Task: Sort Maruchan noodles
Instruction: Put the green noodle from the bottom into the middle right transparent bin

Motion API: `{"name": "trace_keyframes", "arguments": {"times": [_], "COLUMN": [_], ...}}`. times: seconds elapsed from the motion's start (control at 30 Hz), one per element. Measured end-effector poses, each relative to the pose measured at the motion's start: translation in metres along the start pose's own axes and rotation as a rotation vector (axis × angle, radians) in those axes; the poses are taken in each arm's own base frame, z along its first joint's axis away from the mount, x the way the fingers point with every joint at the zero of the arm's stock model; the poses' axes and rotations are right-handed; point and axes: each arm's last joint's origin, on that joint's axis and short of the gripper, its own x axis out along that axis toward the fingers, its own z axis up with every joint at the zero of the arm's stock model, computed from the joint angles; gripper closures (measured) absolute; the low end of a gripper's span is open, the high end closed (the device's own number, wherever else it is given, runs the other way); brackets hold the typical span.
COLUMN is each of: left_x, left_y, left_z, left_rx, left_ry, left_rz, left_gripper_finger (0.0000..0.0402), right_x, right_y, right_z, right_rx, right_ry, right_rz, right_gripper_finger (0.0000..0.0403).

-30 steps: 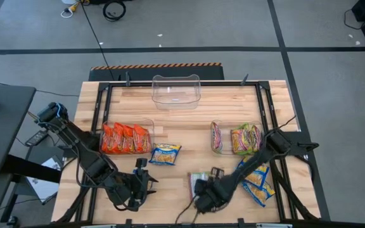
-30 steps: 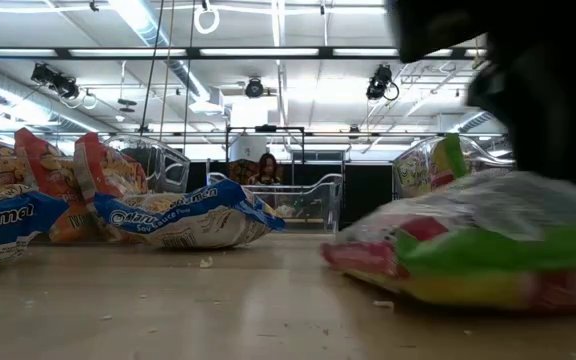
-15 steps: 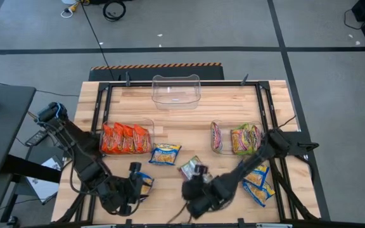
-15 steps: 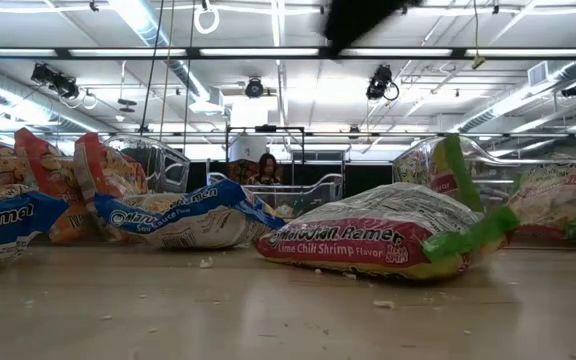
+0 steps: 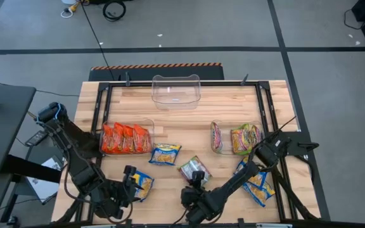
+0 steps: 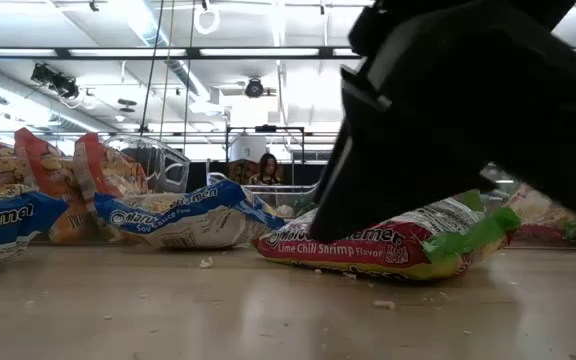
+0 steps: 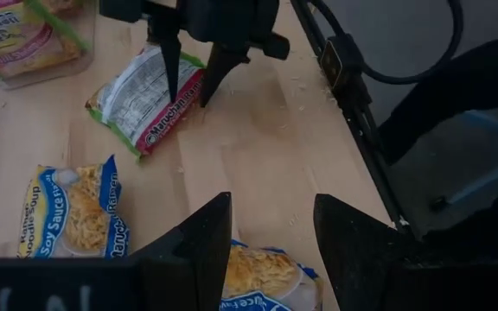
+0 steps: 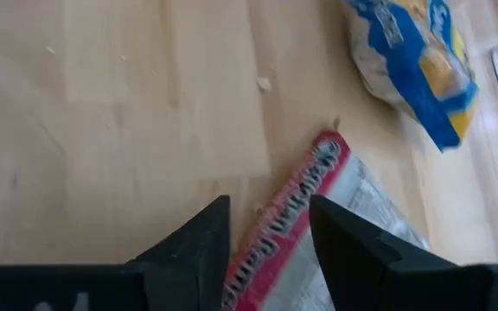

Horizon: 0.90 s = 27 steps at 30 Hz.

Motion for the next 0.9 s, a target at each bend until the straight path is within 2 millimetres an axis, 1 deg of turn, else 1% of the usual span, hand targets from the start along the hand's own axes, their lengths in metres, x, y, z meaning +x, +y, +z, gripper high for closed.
{"name": "trace_keyframes", "arguments": {"times": [0.07,0.2,0.3,0.4,0.47,0.57,0.63,0.73,0.83,0.87,0.9], "left_x": [0.0,0.001,0.002,0.003,0.003,0.003,0.003,0.003,0.003,0.003,0.003], "left_y": [0.0,0.001,0.004,0.006,0.006,0.005,0.005,0.005,0.005,0.005,0.005], "left_z": [0.0,0.001,0.002,0.002,0.002,0.002,0.002,0.003,0.003,0.003,0.003], "left_rx": [0.0,-0.002,-0.008,-0.011,-0.012,-0.012,-0.012,-0.014,-0.014,-0.014,-0.014], "left_ry": [0.0,-0.008,-0.012,-0.011,-0.012,-0.012,-0.012,-0.014,-0.015,-0.014,-0.015], "left_rz": [0.0,0.017,0.035,0.042,0.044,0.042,0.042,0.041,0.041,0.04,0.04], "left_gripper_finger": [0.0233,0.0233,0.0233,0.0233,0.0233,0.0233,0.0233,0.0233,0.0233,0.0233,0.0233], "right_x": [-0.002,-0.002,0.003,0.014,0.016,0.019,0.02,0.021,0.018,0.014,0.009], "right_y": [-0.002,-0.003,-0.003,-0.005,-0.006,-0.007,-0.008,-0.01,-0.012,-0.015,-0.019], "right_z": [-0.001,-0.002,-0.005,-0.011,-0.012,-0.013,-0.013,-0.014,-0.012,-0.01,-0.007], "right_rx": [0.017,0.042,0.029,0.028,0.027,0.055,0.073,0.089,0.16,0.196,0.231], "right_ry": [0.026,0.04,0.053,0.072,0.081,0.086,0.089,0.099,0.094,0.088,0.078], "right_rz": [0.004,0.004,-0.003,-0.017,-0.017,-0.022,-0.025,-0.035,-0.033,-0.03,-0.026], "right_gripper_finger": [0.0227,0.0183,0.0158,0.0154,0.0161,0.0189,0.0219,0.0284,0.0363,0.0379,0.0386]}}
